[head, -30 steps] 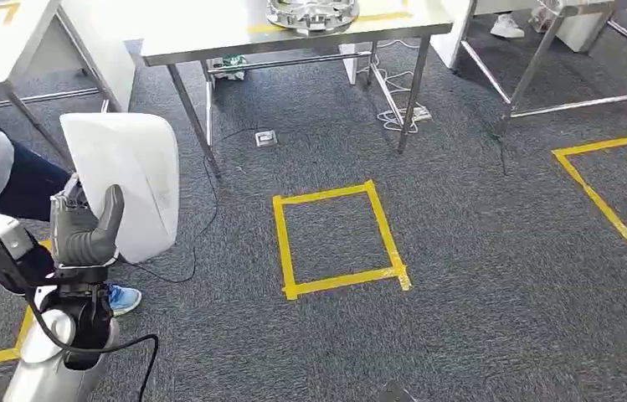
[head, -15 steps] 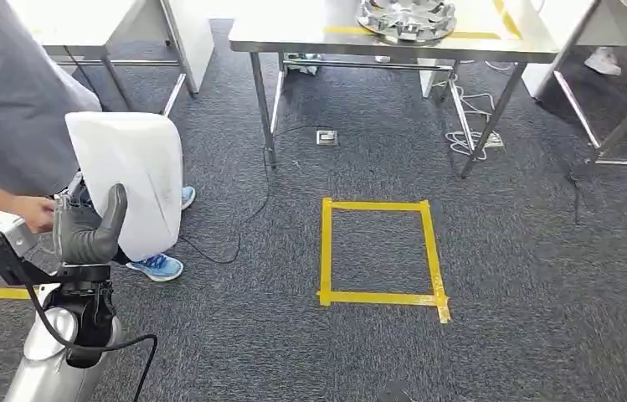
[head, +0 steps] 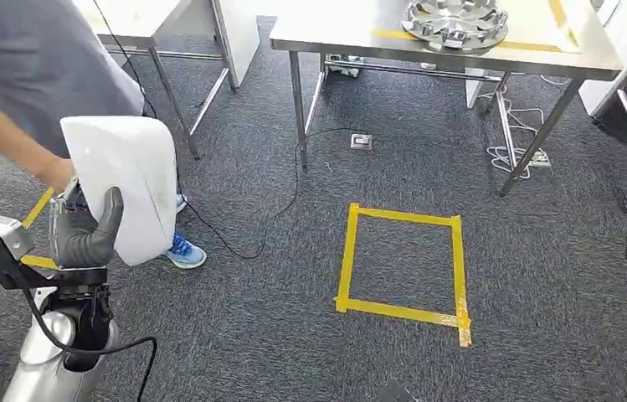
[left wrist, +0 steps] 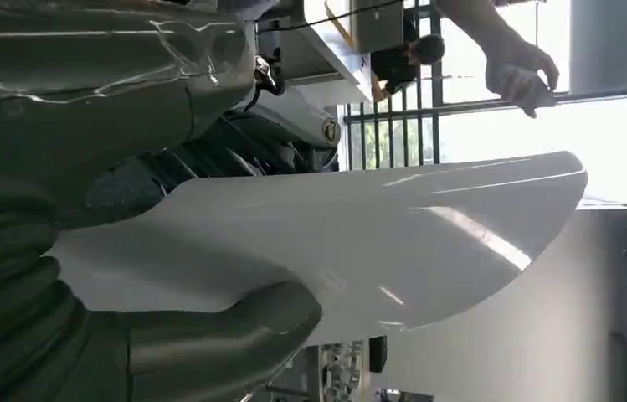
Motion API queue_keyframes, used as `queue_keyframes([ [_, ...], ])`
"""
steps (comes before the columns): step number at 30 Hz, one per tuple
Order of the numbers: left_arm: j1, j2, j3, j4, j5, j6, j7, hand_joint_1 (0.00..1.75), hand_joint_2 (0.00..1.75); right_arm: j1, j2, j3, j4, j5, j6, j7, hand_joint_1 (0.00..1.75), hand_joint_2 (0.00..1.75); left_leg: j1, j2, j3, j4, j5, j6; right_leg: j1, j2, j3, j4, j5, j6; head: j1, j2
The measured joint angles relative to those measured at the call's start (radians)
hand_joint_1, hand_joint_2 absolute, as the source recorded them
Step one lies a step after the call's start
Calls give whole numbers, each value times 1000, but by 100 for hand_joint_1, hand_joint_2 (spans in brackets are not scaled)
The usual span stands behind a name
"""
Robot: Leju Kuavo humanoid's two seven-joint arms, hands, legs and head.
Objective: Take the parts from the cabinet and place them on the table.
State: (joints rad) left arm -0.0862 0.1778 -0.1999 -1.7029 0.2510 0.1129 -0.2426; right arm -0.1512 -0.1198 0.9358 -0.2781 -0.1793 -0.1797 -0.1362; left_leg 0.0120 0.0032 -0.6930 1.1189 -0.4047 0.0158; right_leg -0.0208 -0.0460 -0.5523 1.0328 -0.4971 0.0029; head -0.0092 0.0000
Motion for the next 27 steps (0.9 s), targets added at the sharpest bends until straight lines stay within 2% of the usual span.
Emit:
queue_keyframes([
  [1,-1,0,0,0,-3,2,0,175,175,0,2,-3,0,0,-1,0,0,0,-6,15,38,-69,7,13,-2,-3,4,-1,-3,1,1,0],
  [2,-1,0,-1,0,-5,5,2,175,175,-1,4,-5,0,-1,-2,0,0,0,-13,19,42,-73,-1,15,10,-4,1,-1,-5,6,3,0],
  [5,-2,-1,-1,-1,-13,17,3,175,175,0,7,-14,0,2,-3,-2,0,0,-21,11,39,-78,-5,25,3,-11,6,-12,-7,21,2,0],
  [6,-2,-1,0,-4,-18,21,3,175,175,-2,8,-16,0,3,-3,-3,0,0,-19,6,62,-101,1,30,11,-16,13,-20,-10,29,1,0],
  [7,-1,-5,-1,-5,-22,23,3,175,175,-2,5,-19,0,11,-3,-5,0,0,-11,5,77,-121,7,33,7,2,11,-3,-17,28,5,0],
  [8,-12,-8,-1,-5,-32,25,5,175,175,-4,6,-18,0,30,3,-11,0,0,-8,2,84,-128,9,39,5,23,-16,50,-39,23,6,0],
  [9,-17,-10,-1,-5,-42,30,6,175,175,-8,5,-15,0,43,10,-13,0,0,-8,-3,85,-129,8,42,5,34,-59,126,-65,19,7,0],
  [10,-17,-13,-2,-5,-53,34,10,175,175,-10,5,-14,0,51,10,-17,0,0,-8,-8,85,-129,6,43,3,39,-108,207,-92,17,7,0],
  [11,-15,-16,-2,-5,-63,38,14,175,175,-14,5,-14,0,55,10,-20,0,0,-8,-14,84,-129,5,44,3,42,-157,280,-107,22,6,0],
  [12,-15,-18,-2,-3,-72,44,16,175,175,-19,5,-14,-2,59,9,-22,0,0,-8,-20,85,-128,3,42,2,42,-177,297,-100,30,7,0],
  [13,-16,-19,-2,0,-83,50,18,175,175,-26,5,-14,-3,66,6,-22,0,0,-8,-26,88,-128,1,40,-2,42,-171,260,-70,44,6,0],
  [14,-17,-22,-1,3,-96,53,18,175,175,-34,3,-14,-4,75,5,-20,0,0,-7,-31,92,-127,-2,37,-5,42,-143,187,-28,58,7,0],
  [15,-21,-24,0,9,-114,57,18,175,175,-42,2,-15,-5,85,5,-16,0,0,-5,-36,96,-123,-7,32,-9,42,-103,93,18,69,6,0],
  [16,-31,-26,0,20,-138,65,18,175,175,-48,0,-16,-6,96,5,-12,0,0,-5,-41,95,-116,-13,25,-13,44,-68,8,55,76,8,0],
  [17,-46,-27,0,39,-166,67,21,175,175,-54,0,-16,-6,107,10,-5,0,0,-14,-46,89,-99,-22,16,-9,48,-62,-16,63,62,8,0],
  [18,-60,-28,-1,59,-188,67,24,175,175,-57,0,-16,-7,115,15,0,0,0,-12,-48,85,-100,-24,12,-8,45,-59,-15,64,45,6,0],
  [20,-91,-29,-3,103,-221,63,27,175,175,-58,0,-17,-8,134,20,2,0,0,-7,-49,86,-103,-22,6,0,45,-60,-15,65,31,7,0],
  [21,-112,-33,-5,131,-234,58,30,175,175,-59,0,-19,-11,141,20,5,0,0,-5,-50,86,-101,-25,2,-9,44,-56,-18,68,24,6,0],
  [22,-133,-37,-6,159,-243,53,32,175,175,-59,-1,-21,-13,144,20,8,0,0,-2,-33,76,-87,-35,-5,-14,44,-53,-19,68,21,6,0],
  [23,-157,-41,-11,189,-258,46,36,175,175,-59,-2,-23,-14,150,20,9,0,0,-1,-17,59,-44,-60,-11,-14,44,-51,-19,66,11,3,0],
  [25,-206,-53,-29,255,-284,44,43,175,175,-53,-2,-26,-14,160,20,13,0,0,2,-9,-23,122,-133,-20,-12,43,-48,-19,63,7,3,0],
  [26,-225,-62,-39,289,-296,43,45,175,175,-49,-2,-29,-14,166,21,17,0,0,3,-8,-62,194,-154,-22,-12,42,-47,-19,62,6,3,0],
  [27,-243,-67,-46,322,-307,43,46,175,175,-45,-2,-33,-14,173,23,18,0,0,4,-8,-85,227,-154,-23,-12,42,-47,-18,61,6,3,0],
])
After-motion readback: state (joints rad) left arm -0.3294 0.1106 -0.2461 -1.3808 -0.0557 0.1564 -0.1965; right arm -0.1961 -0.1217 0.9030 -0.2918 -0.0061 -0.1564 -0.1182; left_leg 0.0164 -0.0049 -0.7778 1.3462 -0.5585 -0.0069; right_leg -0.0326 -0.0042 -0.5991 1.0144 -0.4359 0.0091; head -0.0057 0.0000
